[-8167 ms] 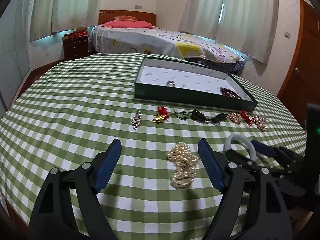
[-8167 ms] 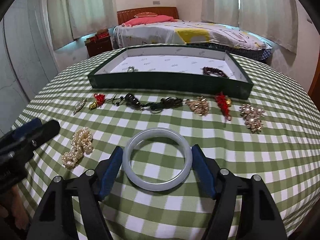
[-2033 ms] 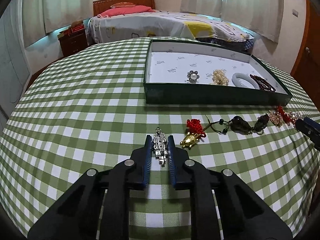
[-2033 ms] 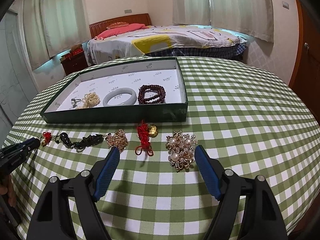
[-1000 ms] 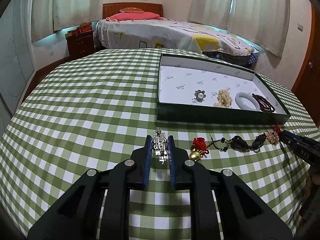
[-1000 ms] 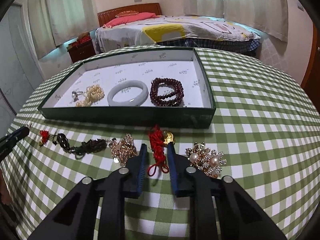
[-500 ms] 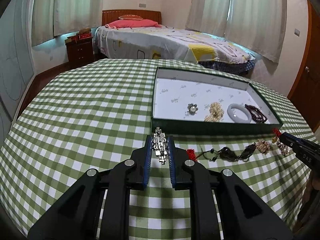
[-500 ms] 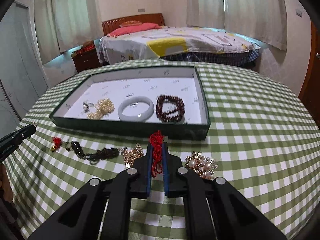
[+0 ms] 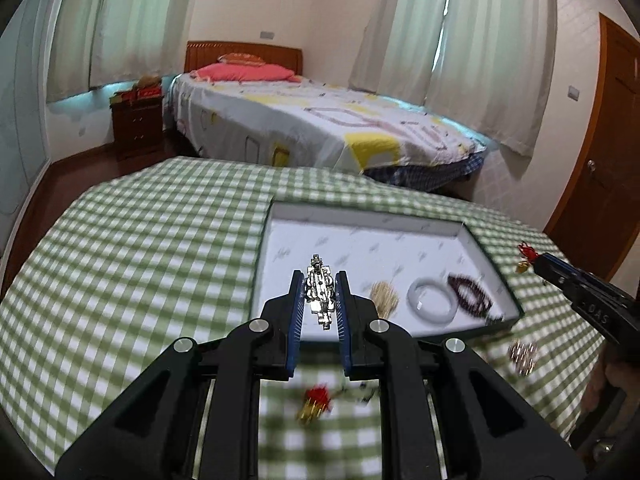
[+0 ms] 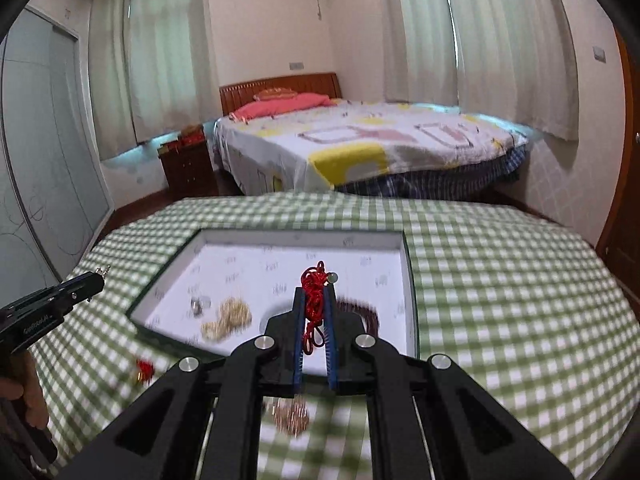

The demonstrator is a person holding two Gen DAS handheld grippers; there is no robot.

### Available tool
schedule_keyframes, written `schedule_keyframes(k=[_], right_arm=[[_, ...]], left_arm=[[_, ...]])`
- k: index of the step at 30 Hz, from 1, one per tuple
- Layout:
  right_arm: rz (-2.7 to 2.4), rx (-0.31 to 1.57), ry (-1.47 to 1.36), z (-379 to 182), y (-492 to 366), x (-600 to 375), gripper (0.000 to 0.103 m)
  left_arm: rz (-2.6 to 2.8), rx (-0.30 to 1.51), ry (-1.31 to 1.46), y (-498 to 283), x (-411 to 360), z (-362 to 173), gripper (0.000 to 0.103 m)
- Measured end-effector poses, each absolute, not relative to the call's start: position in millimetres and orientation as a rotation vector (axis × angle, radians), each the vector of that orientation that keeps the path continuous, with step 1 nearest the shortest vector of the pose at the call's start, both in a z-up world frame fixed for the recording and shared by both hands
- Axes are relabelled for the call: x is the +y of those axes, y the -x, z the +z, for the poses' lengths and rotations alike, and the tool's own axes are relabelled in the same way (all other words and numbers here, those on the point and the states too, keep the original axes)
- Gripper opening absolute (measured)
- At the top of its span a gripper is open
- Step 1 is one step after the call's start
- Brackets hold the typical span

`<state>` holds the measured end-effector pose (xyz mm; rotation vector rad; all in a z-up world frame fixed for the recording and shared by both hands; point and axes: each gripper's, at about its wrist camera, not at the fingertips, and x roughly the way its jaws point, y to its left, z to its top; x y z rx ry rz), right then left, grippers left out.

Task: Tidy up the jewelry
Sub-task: 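Carry the silver brooch toward the box while the right gripper grasps the red tassel, then lower the silver brooch and red tassel into the box and open both grippers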

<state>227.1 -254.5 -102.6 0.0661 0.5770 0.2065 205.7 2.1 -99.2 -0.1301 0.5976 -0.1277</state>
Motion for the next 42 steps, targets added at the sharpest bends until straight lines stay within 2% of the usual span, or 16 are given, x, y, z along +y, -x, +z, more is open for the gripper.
schedule_keyframes(k=[10,22,31,34,35,36,37,39,42], right_arm=[[0.185,0.549,-0.055,-100.7,-287.2,-255.4,0.009],[0.158,0.759,-0.049,-156.7,-347.8,-260.0,0.009],[0.146,0.854,-0.044,-173.2,-356.6,-262.4,0.01],[0.154,0.872,-0.053,-176.8,-359.1,-263.5,0.011],[0.154,0.874,-0.054,-177.9,-359.0,-264.2,0.014],[0.152,0.875,-0.054,-178.6,-358.8,-264.4,0.017],[0.15,0.874,-0.055,-178.9,-358.2,-264.9,0.024],[0.149,0.868,-0.063,-178.8,-356.5,-266.0,0.031],[0.148,0.857,-0.066,-177.1,-354.5,-266.7,0.034]], left_arm=[[-0.137,0.599,0.106,-285.5,-21.7,-97.3,0.016],[-0.117,0.83,0.07,-363.7,-34.2,-160.8,0.016],[-0.117,0.908,0.091,-374.1,-34.4,-179.1,0.016],[-0.115,0.908,0.091,-373.9,-35.5,-180.5,0.02],[-0.114,0.909,0.091,-373.6,-35.3,-181.0,0.021],[-0.114,0.909,0.093,-373.9,-34.7,-181.3,0.027],[-0.113,0.909,0.096,-373.5,-34.6,-181.5,0.033],[-0.112,0.903,0.098,-372.3,-35.2,-181.4,0.04],[-0.117,0.894,0.095,-368.9,-35.4,-180.3,0.043]])
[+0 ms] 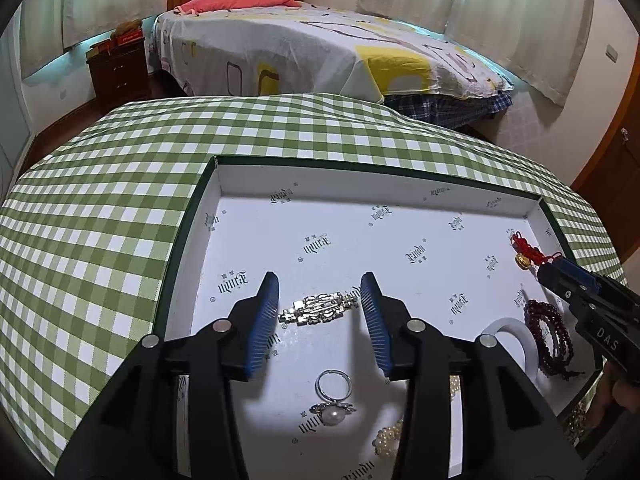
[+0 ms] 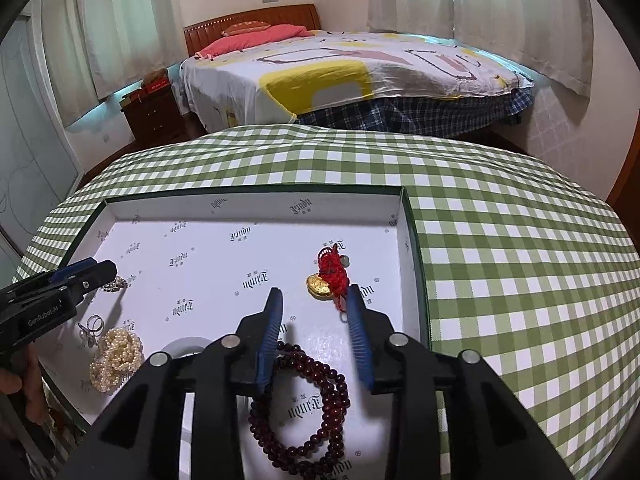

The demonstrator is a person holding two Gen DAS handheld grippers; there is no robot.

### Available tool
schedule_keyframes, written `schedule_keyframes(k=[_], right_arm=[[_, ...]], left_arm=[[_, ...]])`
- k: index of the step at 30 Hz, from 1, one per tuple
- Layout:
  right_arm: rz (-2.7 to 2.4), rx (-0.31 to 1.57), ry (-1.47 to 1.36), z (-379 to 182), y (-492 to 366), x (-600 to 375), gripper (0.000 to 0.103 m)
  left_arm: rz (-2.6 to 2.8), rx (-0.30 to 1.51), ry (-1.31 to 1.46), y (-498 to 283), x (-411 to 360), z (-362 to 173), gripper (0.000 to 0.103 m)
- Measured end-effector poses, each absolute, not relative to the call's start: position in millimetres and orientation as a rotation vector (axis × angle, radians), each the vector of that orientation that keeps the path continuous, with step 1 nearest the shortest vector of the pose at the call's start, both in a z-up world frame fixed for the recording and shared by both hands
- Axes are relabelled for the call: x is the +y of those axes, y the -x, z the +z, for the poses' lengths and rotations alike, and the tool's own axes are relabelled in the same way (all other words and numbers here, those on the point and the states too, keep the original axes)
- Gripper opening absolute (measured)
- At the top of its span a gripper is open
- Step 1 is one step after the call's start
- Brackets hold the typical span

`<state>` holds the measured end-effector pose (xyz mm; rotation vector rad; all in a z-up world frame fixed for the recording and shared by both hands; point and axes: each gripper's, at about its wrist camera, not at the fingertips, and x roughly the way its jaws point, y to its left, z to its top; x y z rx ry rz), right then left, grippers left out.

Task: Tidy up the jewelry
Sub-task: 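Lower the silver brooch and red tassel into the box and open both grippers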

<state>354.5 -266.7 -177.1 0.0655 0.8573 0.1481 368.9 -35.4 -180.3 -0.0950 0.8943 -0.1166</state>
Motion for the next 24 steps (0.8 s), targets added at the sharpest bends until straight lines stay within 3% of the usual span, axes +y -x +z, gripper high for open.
schedule_keyframes(k=[6,24], right_arm=[[0.145,0.821,-0.076,-168.3,-345.9,-268.7,0.037],[0.148,0.63,-0.104,-109.2,-282.3,-263.5,0.041]], left_arm=[[-0.129,0.867,0.116,-358.5,-32.6,-171.4,0.052],[-0.117,0.587,0.114,-275.2,-13.1,-98.2,0.053]])
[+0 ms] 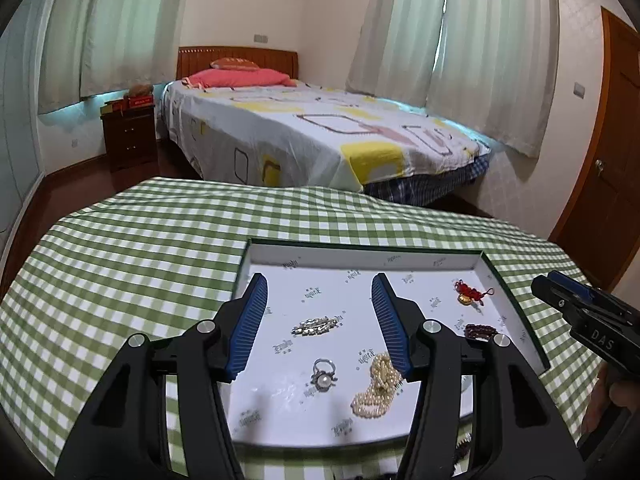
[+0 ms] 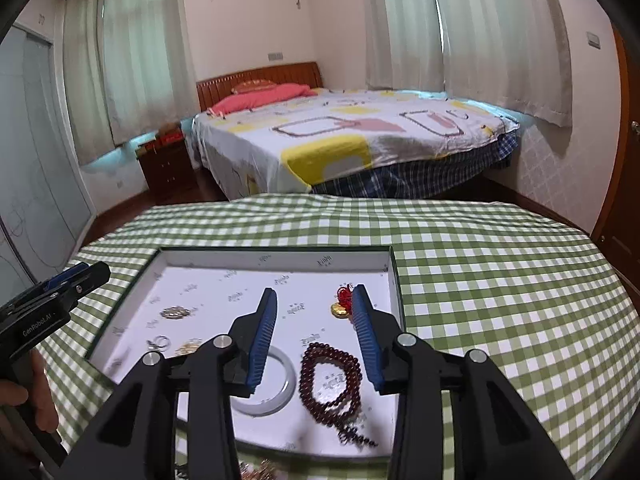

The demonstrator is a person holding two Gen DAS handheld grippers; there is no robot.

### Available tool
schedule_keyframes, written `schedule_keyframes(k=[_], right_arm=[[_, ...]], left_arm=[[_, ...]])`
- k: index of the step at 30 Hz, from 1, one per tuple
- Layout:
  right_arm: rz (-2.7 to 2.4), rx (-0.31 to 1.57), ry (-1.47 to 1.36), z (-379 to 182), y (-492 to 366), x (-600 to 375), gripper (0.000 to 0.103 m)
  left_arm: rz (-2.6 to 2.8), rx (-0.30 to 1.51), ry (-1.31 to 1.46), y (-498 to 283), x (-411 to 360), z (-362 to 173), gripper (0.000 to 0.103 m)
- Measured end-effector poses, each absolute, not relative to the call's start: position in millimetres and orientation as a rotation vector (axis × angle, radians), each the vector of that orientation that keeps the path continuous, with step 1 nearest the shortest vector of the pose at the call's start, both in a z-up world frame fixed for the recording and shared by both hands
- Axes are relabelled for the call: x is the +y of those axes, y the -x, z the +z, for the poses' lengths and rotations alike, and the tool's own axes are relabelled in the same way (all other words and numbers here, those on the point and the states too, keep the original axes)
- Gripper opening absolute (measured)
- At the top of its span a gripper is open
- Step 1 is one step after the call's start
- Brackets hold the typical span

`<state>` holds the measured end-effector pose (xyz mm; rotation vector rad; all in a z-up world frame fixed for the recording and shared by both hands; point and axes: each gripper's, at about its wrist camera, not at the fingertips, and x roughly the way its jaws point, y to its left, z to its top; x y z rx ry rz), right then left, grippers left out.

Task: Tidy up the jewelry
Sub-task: 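Lower the silver brooch and red tassel into the box and open both grippers, then lift both grippers out of the box back over the loose jewelry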

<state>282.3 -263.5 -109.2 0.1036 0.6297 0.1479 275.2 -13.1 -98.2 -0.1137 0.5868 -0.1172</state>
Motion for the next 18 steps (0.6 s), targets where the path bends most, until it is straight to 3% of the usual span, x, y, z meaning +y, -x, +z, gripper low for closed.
schedule_keyframes(k=[11,18], right_arm=[[0.146,0.577,-0.111,-103.5,-232.7,-259.3,0.042],[0.152,0.6,-0.097,-121.1,-206.4,-254.1,0.042]], left_arm=[[-0.076,0.531,0.133,-220.4,3.1,-87.8,0.053],[-0.071,0.563,0.133,-188.5,5.1,-108.0,0.053]])
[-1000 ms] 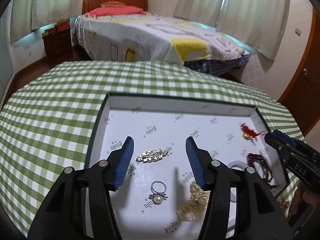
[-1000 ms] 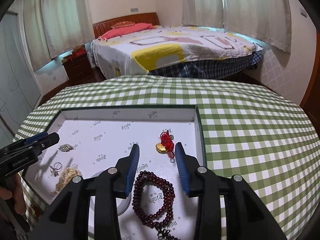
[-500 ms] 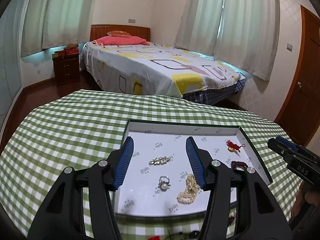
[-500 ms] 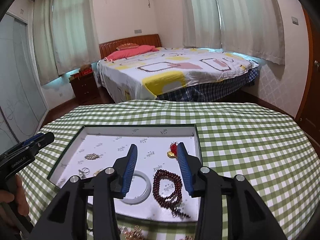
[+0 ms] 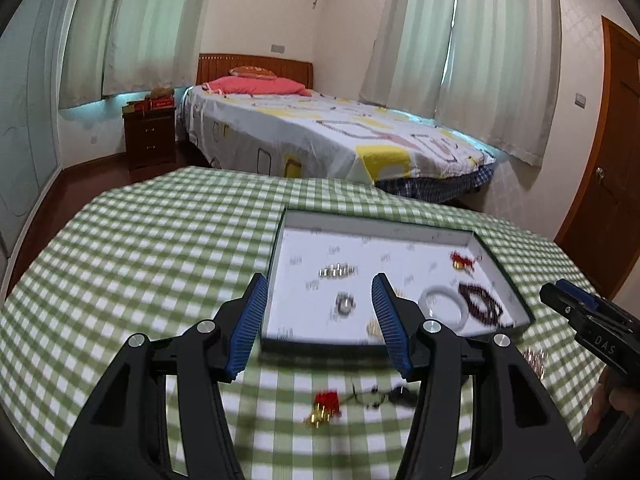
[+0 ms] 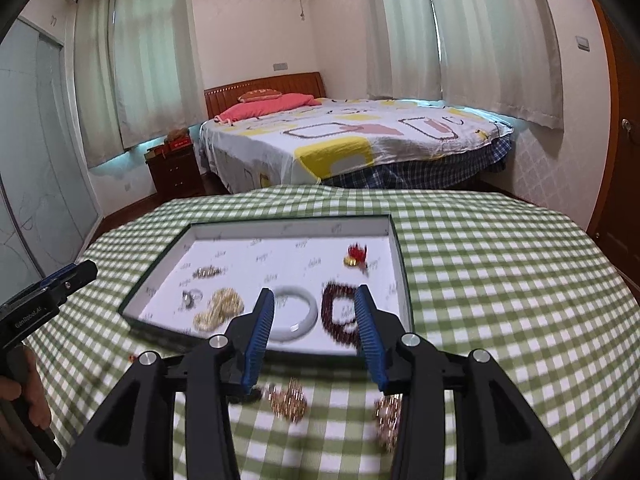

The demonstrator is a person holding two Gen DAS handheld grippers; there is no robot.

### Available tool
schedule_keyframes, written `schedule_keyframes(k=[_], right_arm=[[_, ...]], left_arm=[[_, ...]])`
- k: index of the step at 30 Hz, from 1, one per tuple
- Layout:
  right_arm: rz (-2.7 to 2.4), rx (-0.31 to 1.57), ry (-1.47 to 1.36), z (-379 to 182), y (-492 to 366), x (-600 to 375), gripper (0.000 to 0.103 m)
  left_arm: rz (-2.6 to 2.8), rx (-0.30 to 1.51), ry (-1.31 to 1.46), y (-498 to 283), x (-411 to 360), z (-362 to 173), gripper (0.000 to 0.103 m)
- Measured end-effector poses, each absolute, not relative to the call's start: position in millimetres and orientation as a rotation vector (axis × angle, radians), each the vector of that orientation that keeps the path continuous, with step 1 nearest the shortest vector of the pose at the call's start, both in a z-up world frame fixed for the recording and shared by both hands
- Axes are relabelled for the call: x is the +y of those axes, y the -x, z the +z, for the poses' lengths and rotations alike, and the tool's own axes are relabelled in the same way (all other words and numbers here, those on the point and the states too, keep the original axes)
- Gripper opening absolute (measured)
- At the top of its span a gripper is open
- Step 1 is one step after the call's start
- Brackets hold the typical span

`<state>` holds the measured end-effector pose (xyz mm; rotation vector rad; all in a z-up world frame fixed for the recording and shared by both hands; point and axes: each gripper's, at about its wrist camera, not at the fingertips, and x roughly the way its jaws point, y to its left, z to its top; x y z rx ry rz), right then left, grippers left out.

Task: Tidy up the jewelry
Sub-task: 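Lift both grippers out of the box back over the loose jewelry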

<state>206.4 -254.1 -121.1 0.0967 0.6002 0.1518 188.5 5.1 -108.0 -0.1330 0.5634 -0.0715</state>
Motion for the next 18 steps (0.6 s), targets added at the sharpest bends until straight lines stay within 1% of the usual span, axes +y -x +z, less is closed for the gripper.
schedule_keyframes(k=[8,18], right_arm=[[0.162,0.654,-0.077,-149.4,-184.7,-246.2,0.042],[0.168,0.692,-0.08,-166.5,-181.1,-246.5,0.042]], left_arm=[[-0.073,0.64,0.123,-171.8,1.7,-143.2,0.053],[-0.076,0.74,0.101,-180.1,-7.7,-173.5,0.051]])
